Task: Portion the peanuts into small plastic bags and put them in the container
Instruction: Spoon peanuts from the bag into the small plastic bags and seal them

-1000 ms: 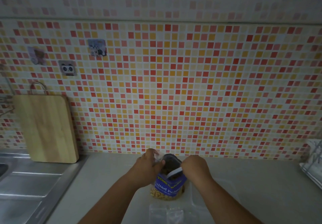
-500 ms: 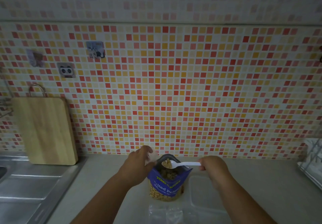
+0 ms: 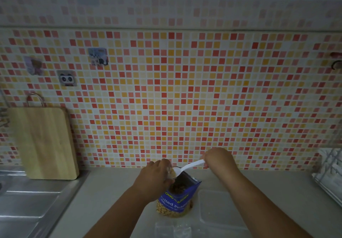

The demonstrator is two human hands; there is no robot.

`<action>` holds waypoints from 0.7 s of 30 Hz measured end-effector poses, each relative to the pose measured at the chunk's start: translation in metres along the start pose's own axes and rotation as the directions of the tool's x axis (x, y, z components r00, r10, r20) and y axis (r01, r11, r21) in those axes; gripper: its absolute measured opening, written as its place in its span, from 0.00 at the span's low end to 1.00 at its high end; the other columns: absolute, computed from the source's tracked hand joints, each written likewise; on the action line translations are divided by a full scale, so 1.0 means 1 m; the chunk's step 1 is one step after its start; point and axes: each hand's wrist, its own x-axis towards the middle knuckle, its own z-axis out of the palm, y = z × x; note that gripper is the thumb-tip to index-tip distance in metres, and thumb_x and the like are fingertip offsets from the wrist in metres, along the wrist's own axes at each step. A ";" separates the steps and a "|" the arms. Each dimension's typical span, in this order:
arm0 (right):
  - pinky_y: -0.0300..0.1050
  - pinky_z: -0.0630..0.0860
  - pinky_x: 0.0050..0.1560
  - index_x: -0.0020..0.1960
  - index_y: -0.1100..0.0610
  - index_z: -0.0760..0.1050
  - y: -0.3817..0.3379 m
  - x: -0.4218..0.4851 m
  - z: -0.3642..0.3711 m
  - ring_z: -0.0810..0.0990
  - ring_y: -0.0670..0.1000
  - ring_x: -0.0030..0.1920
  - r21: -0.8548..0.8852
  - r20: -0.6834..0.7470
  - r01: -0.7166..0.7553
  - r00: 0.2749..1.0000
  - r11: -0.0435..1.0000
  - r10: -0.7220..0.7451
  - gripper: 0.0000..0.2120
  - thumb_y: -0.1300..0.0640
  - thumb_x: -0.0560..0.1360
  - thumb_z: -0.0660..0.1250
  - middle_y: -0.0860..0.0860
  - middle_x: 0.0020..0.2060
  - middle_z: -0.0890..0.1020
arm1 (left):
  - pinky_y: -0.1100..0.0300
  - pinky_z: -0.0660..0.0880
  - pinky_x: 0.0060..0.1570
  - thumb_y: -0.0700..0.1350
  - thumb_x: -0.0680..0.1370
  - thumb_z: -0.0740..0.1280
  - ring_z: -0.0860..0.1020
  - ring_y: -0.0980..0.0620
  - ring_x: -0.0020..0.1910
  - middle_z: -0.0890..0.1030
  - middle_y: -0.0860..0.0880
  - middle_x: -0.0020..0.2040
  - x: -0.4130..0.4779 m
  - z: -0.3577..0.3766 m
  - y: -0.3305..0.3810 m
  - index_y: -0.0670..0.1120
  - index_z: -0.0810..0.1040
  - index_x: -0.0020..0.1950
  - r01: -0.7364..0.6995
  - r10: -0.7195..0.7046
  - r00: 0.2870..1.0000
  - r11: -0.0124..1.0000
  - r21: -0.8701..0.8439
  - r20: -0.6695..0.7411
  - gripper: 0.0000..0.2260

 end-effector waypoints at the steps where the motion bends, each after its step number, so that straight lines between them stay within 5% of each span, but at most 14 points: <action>1: 0.43 0.73 0.46 0.60 0.60 0.77 -0.006 -0.004 0.000 0.73 0.50 0.42 0.079 -0.073 0.048 0.996 0.996 -0.043 0.14 0.58 0.78 0.59 0.51 0.38 0.75 | 0.58 0.69 0.50 0.54 0.76 0.64 0.71 0.51 0.52 0.76 0.49 0.60 0.001 0.001 0.003 0.50 0.66 0.64 -0.005 0.004 1.000 1.000 -0.011 -0.011 0.19; 3: 0.45 0.73 0.44 0.55 0.60 0.79 -0.021 -0.018 -0.006 0.77 0.53 0.43 0.232 -0.165 0.114 0.983 0.966 -0.076 0.12 0.59 0.77 0.59 0.55 0.44 0.80 | 0.59 0.68 0.46 0.54 0.76 0.63 0.70 0.52 0.48 0.77 0.49 0.57 0.004 0.004 0.009 0.49 0.67 0.63 -0.011 0.008 0.999 0.998 -0.061 -0.044 0.18; 6: 0.46 0.75 0.50 0.56 0.57 0.78 -0.047 -0.042 -0.023 0.77 0.54 0.49 0.110 -0.247 0.281 0.937 0.953 -0.248 0.12 0.59 0.75 0.63 0.55 0.52 0.79 | 0.55 0.74 0.49 0.53 0.77 0.64 0.74 0.51 0.51 0.77 0.48 0.56 0.006 0.008 0.013 0.48 0.67 0.64 0.033 -0.045 0.998 0.969 -0.244 -0.045 0.18; 9: 0.42 0.69 0.50 0.56 0.56 0.77 -0.051 -0.059 -0.040 0.73 0.51 0.52 -0.098 -0.441 0.395 0.806 0.914 -0.395 0.12 0.59 0.74 0.62 0.52 0.50 0.79 | 0.59 0.78 0.46 0.53 0.77 0.63 0.77 0.52 0.52 0.77 0.48 0.57 0.005 0.004 0.012 0.49 0.66 0.65 0.104 -0.130 0.991 0.864 -0.493 -0.019 0.18; 11: 0.42 0.66 0.47 0.52 0.56 0.78 -0.043 -0.062 -0.049 0.72 0.51 0.50 -0.132 -0.588 0.412 0.700 0.902 -0.406 0.10 0.59 0.74 0.61 0.51 0.46 0.81 | 0.66 0.76 0.41 0.52 0.78 0.62 0.77 0.54 0.51 0.77 0.49 0.57 0.002 -0.001 0.008 0.51 0.65 0.64 0.157 -0.198 0.980 0.764 -0.626 0.005 0.16; 14: 0.46 0.72 0.46 0.46 0.57 0.80 -0.025 -0.051 -0.042 0.75 0.52 0.44 -0.059 -0.767 0.358 0.582 0.932 -0.272 0.09 0.58 0.73 0.62 0.52 0.39 0.83 | 0.62 0.77 0.44 0.52 0.79 0.60 0.78 0.54 0.49 0.77 0.47 0.56 -0.005 -0.007 -0.002 0.53 0.67 0.61 0.191 -0.274 0.962 0.625 -0.757 0.017 0.12; 19: 0.44 0.72 0.48 0.52 0.55 0.78 -0.014 -0.026 0.030 0.75 0.53 0.52 0.065 -0.368 0.181 0.918 0.981 -0.145 0.11 0.59 0.75 0.59 0.52 0.46 0.80 | 0.50 0.71 0.63 0.50 0.79 0.61 0.72 0.46 0.63 0.70 0.47 0.67 -0.019 -0.009 -0.011 0.57 0.68 0.67 0.161 -0.292 0.950 0.156 -0.975 0.110 0.16; 21: 0.44 0.71 0.50 0.55 0.52 0.78 -0.011 -0.023 0.060 0.73 0.53 0.55 0.115 -0.247 0.182 0.958 0.976 -0.150 0.12 0.57 0.77 0.58 0.52 0.50 0.80 | 0.49 0.75 0.56 0.50 0.78 0.61 0.75 0.43 0.60 0.72 0.44 0.64 -0.025 -0.011 -0.007 0.60 0.68 0.66 0.141 -0.277 0.951 -0.005 -0.990 0.137 0.16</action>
